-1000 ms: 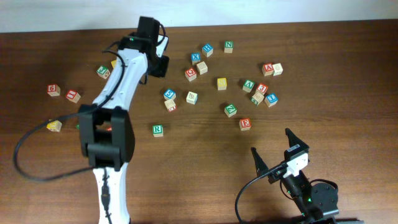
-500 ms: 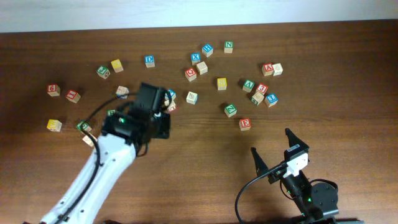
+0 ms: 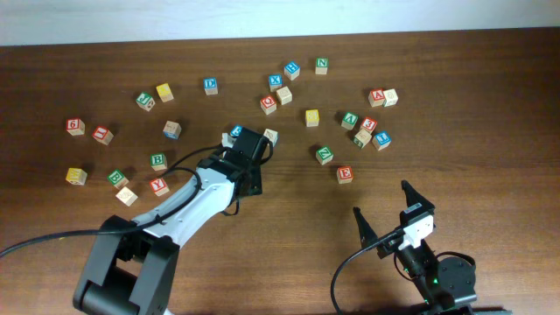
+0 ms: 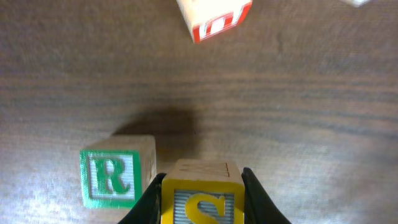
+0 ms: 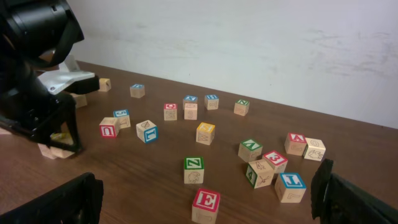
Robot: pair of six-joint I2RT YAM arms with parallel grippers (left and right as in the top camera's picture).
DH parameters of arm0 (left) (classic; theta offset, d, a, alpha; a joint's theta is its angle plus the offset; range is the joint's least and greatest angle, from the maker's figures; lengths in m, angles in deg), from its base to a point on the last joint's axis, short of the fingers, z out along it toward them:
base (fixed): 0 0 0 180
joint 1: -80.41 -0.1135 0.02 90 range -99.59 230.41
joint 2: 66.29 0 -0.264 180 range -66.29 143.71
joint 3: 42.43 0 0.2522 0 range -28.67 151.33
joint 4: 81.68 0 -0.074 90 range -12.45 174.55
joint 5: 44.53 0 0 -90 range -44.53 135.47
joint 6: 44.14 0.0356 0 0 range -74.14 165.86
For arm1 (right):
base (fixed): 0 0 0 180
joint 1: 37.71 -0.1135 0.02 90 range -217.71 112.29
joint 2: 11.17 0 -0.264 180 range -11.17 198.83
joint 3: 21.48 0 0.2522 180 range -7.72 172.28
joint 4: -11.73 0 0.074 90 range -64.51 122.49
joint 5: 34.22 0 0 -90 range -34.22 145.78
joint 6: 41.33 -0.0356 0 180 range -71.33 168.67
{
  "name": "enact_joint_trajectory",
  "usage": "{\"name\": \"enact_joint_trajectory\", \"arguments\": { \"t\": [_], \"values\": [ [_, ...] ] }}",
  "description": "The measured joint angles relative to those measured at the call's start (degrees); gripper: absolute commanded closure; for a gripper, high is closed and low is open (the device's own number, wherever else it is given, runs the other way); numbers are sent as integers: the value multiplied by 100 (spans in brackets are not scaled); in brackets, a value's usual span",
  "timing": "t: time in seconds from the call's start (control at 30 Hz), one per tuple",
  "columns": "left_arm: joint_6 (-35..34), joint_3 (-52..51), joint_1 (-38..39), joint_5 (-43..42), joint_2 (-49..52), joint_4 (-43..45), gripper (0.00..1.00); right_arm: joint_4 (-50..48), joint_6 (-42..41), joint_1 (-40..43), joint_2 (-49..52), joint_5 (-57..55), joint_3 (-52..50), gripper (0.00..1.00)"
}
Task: Spell out RSS
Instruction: 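Carry the S block and place it right of the R block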
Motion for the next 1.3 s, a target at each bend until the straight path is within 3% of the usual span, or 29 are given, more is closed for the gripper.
{"name": "enact_joint_trajectory", "arguments": {
  "t": [0.77,1.0,1.3],
  "values": [
    [-83,0,0,280,343,354,100,0,-2,0,0,0,0,2],
    [-83,0,0,280,343,343,84,0,-4,0,0,0,0,2],
    [-105,0,0,278,343,337,74,0,-7,0,0,0,0,2]
  ]
}}
